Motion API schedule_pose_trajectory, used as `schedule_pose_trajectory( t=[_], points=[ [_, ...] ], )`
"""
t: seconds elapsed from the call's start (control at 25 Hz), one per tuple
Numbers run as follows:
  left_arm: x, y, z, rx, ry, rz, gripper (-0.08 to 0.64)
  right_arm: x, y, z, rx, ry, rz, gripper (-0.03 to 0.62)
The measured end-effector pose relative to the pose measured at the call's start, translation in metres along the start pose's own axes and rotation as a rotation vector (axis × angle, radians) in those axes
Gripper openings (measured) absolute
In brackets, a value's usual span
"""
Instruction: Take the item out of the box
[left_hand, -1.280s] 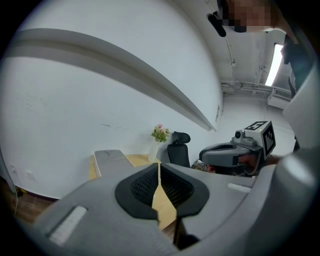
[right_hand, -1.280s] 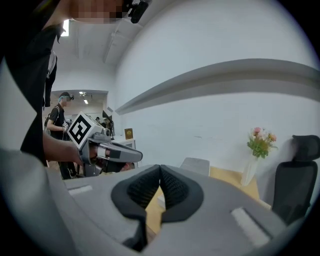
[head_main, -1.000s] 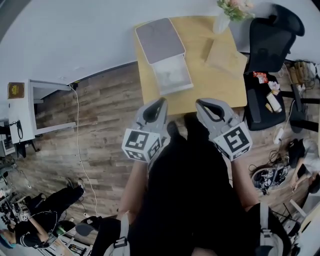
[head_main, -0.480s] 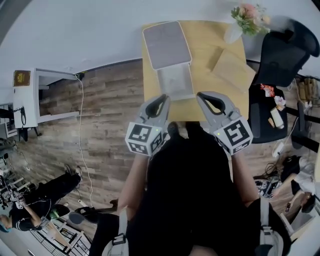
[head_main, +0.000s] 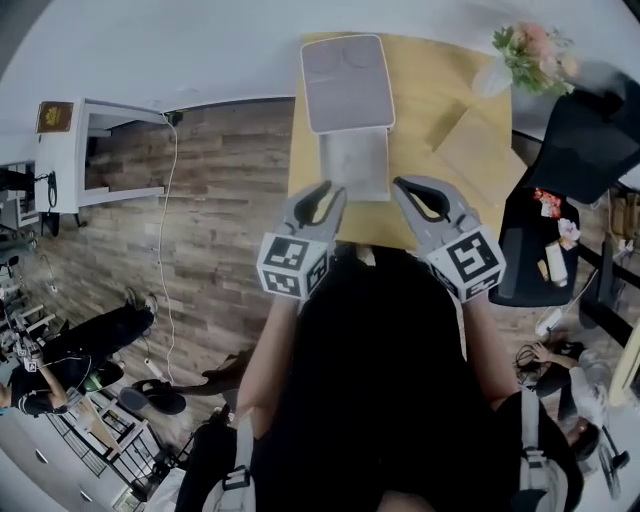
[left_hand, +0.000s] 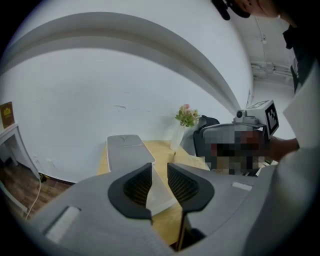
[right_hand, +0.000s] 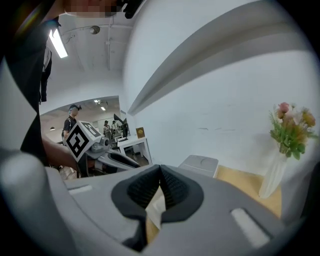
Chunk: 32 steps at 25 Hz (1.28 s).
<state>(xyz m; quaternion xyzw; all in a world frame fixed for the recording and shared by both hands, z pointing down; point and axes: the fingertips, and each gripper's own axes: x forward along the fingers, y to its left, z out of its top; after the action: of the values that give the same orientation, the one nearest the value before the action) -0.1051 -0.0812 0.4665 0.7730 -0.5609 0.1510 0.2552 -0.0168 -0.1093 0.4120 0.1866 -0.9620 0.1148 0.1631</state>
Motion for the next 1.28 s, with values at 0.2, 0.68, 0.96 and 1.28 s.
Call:
schedule_pose_trajectory(
  t=[0.2, 0.68, 0.96, 1.28],
  points=[
    [0.017, 0.005, -0.016, 0.018, 0.047, 0.057, 0.106, 0.005, -0.010, -0.010, 0.023, 0.016, 0.053, 0.003],
    [0.057, 0.019, -0.062, 0.108, 0.187, 0.057, 0.174, 0.017, -0.026, -0.031, 0.046, 0.066, 0.057, 0.003],
    [0.080, 0.032, -0.089, 0.131, 0.279, 0.004, 0.198, 0.020, -0.026, -0.032, 0.068, 0.095, 0.003, 0.003],
    [0.099, 0.043, -0.111, 0.167, 0.364, -0.071, 0.215, 0.028, -0.022, -0.033, 0.102, 0.132, -0.064, 0.003]
  ],
)
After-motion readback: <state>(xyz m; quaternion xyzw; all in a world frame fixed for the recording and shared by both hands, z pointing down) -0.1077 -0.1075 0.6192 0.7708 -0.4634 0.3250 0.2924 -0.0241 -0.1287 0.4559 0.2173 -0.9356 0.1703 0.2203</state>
